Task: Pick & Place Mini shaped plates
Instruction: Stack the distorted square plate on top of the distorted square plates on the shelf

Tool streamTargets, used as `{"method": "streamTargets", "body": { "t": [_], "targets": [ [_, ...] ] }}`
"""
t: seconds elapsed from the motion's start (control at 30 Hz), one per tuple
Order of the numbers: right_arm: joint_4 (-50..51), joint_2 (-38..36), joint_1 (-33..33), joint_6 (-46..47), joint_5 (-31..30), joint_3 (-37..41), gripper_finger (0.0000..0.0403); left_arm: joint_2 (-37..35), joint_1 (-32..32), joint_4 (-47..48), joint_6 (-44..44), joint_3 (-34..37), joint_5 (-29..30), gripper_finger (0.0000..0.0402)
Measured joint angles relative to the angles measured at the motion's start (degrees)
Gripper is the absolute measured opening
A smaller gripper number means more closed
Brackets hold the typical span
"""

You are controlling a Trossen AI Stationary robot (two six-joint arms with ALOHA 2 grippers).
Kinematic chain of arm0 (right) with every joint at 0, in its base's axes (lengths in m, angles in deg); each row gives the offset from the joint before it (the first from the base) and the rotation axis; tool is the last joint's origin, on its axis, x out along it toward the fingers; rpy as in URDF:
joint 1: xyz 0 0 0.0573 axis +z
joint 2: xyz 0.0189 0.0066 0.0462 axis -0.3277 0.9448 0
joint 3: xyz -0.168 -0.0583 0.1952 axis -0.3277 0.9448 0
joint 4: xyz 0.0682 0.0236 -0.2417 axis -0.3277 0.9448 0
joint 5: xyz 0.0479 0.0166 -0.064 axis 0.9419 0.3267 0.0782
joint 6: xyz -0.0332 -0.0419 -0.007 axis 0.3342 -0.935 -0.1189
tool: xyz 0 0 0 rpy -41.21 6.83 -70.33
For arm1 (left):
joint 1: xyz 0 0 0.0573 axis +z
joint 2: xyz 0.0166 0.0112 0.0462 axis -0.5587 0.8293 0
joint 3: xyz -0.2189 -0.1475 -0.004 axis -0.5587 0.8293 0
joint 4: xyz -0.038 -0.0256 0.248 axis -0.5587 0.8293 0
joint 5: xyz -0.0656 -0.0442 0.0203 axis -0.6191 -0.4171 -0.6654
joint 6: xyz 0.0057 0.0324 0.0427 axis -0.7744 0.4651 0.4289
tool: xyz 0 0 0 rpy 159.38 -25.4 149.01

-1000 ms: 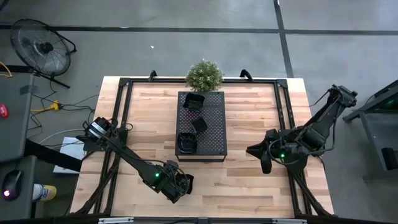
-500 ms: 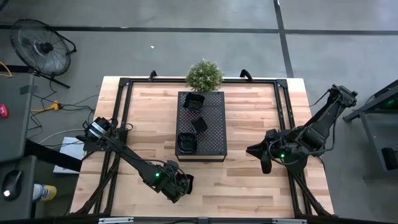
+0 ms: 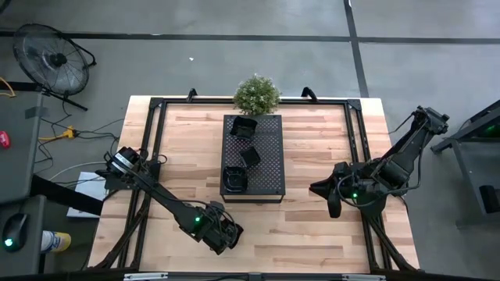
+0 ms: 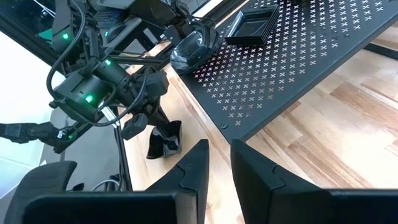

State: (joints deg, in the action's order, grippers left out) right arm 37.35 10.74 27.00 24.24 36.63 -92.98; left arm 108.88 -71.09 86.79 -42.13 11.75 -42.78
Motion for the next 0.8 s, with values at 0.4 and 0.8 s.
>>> {"method": "streamTargets", "body": {
  "t": [0.4, 0.8],
  "targets": [
    [0.00, 0.00, 0.00, 0.17, 2.11, 0.00, 0.0062, 0.00, 0.02, 0.26, 2.01, 0.00, -0.72, 0.0001],
    [-0.04, 0.02, 0.00, 0.66, 2.11, 0.00, 0.0062, -5.57, 0.00, 1.04, 7.15, 0.00, -1.33, 0.0000]
  ]
}}
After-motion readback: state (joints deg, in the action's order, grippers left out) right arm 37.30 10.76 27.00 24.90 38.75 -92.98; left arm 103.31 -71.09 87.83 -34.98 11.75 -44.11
